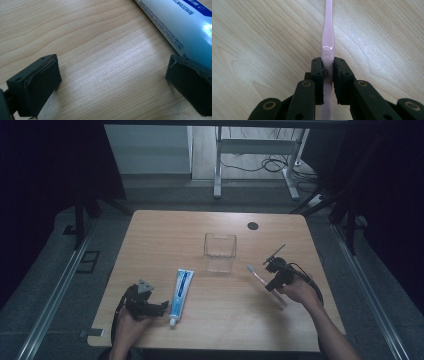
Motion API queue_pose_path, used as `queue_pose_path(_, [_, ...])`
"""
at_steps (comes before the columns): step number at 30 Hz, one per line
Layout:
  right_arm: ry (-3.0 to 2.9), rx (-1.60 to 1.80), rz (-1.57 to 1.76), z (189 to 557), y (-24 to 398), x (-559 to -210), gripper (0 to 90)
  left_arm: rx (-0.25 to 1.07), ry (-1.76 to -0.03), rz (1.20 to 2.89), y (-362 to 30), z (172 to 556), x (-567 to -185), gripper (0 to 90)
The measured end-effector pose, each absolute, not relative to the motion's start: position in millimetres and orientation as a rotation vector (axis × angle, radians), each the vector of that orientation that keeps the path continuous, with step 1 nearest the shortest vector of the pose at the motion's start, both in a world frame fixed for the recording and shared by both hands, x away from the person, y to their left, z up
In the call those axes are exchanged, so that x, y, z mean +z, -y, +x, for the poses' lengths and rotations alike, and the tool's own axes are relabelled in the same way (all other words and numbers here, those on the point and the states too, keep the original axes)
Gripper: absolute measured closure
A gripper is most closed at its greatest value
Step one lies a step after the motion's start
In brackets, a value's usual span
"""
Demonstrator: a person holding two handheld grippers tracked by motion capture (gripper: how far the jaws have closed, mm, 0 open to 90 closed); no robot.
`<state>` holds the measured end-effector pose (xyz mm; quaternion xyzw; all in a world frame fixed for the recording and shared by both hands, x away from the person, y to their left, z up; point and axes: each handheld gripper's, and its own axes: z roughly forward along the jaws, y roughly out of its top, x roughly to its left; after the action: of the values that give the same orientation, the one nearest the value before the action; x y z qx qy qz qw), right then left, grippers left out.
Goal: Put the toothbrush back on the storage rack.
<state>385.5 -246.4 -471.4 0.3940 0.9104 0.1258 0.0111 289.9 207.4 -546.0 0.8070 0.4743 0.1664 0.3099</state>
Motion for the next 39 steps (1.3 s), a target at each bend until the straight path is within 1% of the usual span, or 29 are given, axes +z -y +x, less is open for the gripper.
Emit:
queue_pose_path(21, [-2.753, 0.709, 1.186, 372.3, 248.8, -439.8, 78.7, 0.439, -1.252, 2.132, -207.5, 289.9, -546.0, 0.0])
queue_pose_path(29, [-2.703, 0.841, 1.133, 369.6, 241.0, -420.0, 78.7, 0.441, -1.248, 2.136, -207.7, 290.1, -545.9, 0.0])
queue_pose_path(39, [-2.644, 0.943, 1.114, 375.3, 227.8, -407.0, 78.7, 0.443, -1.244, 2.138, -207.9, 290.3, -545.9, 0.0])
